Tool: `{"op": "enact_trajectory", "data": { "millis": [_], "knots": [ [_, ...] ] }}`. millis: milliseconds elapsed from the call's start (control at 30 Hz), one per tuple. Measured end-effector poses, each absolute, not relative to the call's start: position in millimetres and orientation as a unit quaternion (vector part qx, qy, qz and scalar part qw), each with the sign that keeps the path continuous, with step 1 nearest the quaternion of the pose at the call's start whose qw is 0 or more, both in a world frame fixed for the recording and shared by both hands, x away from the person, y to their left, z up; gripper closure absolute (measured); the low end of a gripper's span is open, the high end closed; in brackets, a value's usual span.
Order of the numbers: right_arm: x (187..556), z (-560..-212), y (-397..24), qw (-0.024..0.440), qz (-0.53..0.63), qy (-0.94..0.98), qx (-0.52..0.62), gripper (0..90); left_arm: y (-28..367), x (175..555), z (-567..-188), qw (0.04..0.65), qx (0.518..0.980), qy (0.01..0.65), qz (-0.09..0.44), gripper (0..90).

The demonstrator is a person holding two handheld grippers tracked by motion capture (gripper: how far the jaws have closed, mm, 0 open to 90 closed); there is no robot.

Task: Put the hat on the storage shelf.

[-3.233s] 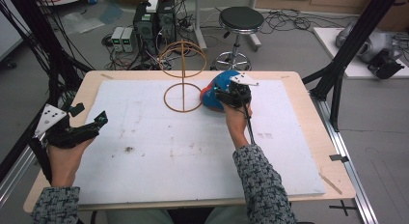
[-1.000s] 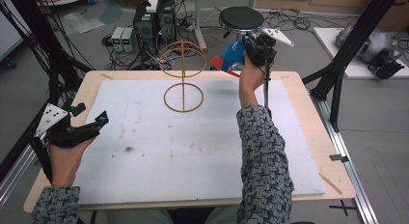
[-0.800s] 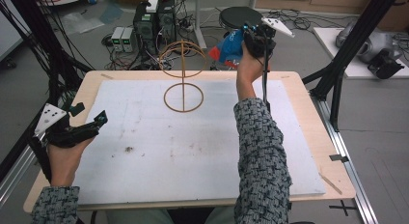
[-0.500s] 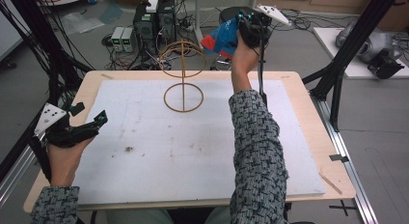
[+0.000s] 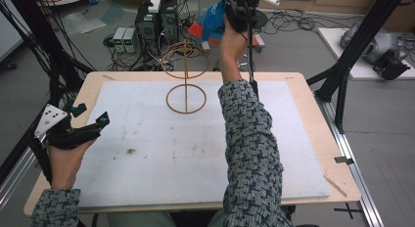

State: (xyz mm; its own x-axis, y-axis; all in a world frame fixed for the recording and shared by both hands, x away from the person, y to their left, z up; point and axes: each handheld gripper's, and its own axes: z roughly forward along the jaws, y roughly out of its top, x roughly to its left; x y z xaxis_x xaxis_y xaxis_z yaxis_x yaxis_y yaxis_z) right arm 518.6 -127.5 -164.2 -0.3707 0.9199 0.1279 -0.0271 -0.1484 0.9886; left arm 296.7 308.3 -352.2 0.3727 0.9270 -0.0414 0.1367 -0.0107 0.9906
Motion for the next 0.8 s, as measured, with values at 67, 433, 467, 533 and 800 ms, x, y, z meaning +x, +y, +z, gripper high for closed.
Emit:
{"op": "enact_trajectory", "data": {
  "millis": [67,433,467,533,800],
  "knots": [
    [517.6,-161.8,-121.1,0.374,0.636,0.536,0.410,90.0,308.7,296.6,-352.0,0.555,0.615,0.433,0.356,16.5],
    [513.8,-151.6,-97.0,0.368,0.647,0.544,0.389,90.0,308.6,296.4,-351.5,0.556,0.616,0.431,0.355,16.5],
    [514.0,-149.7,-97.3,0.369,0.648,0.542,0.388,90.0,308.5,296.5,-351.5,0.556,0.616,0.431,0.354,16.5],
    [514.1,-145.7,-97.3,0.370,0.651,0.536,0.389,90.0,308.2,296.9,-351.8,0.556,0.616,0.431,0.354,16.5],
    [509.8,-148.5,-84.9,0.344,0.662,0.552,0.372,90.0,307.8,297.0,-352.0,0.557,0.616,0.431,0.352,16.6]
  ]
}}
